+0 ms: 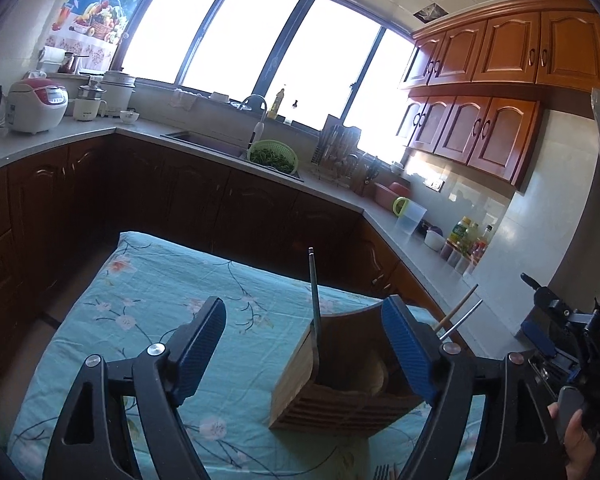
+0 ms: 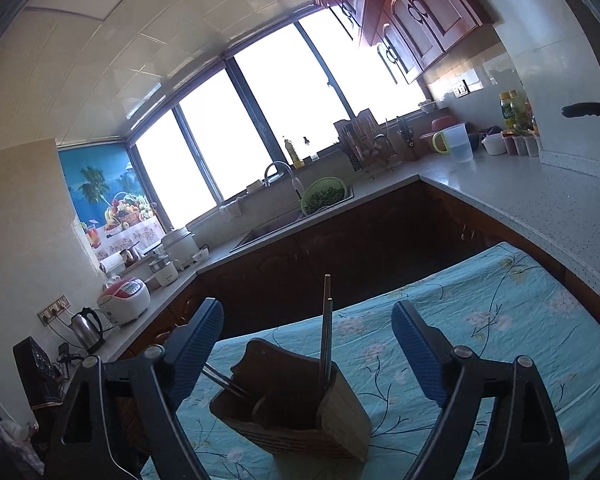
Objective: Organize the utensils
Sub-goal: 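Open both grippers to release the chopsticks into the holder, then move both open grippers back to the remaining utensils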
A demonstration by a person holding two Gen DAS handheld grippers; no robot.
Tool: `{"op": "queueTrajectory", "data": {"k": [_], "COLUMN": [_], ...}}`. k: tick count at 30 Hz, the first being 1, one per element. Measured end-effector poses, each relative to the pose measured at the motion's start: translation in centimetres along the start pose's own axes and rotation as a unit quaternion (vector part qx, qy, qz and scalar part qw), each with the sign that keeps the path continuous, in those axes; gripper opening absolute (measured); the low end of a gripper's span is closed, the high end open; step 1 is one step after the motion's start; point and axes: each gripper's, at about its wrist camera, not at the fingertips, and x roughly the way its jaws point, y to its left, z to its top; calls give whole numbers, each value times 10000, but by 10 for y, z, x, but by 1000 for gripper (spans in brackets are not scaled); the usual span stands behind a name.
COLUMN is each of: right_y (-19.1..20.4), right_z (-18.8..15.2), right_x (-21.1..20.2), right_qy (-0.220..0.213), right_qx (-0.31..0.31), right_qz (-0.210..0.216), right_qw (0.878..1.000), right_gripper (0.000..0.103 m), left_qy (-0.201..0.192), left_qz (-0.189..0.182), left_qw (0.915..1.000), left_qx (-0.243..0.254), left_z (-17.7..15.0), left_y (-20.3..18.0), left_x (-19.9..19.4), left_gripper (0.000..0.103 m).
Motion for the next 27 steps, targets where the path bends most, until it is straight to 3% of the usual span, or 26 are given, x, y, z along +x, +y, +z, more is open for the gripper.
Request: {"op": "queueTrajectory", "data": {"k": [4,13,27], "right_y": [3,-12,-44], "right_z": [-12,-62,-128], "right_x": [-33,-91,-136], "right_qy": [-81,301,893], "right_qx": [-71,-29,235], "right_qz": [55,-154,-633], "right_qw": [9999,9994,9937], "right_gripper": [100,100,100], "left_qy": [22,251,1114], "left_qz": [-28,81,188], "left_qw": [10000,9996,9934], "left_qx": [42,67,-211], "left_z": [-19,-56,-96], "left_y": [-1,7,15], "left_x": [-31,-90,-115], "left_gripper": [82,87,87]}}
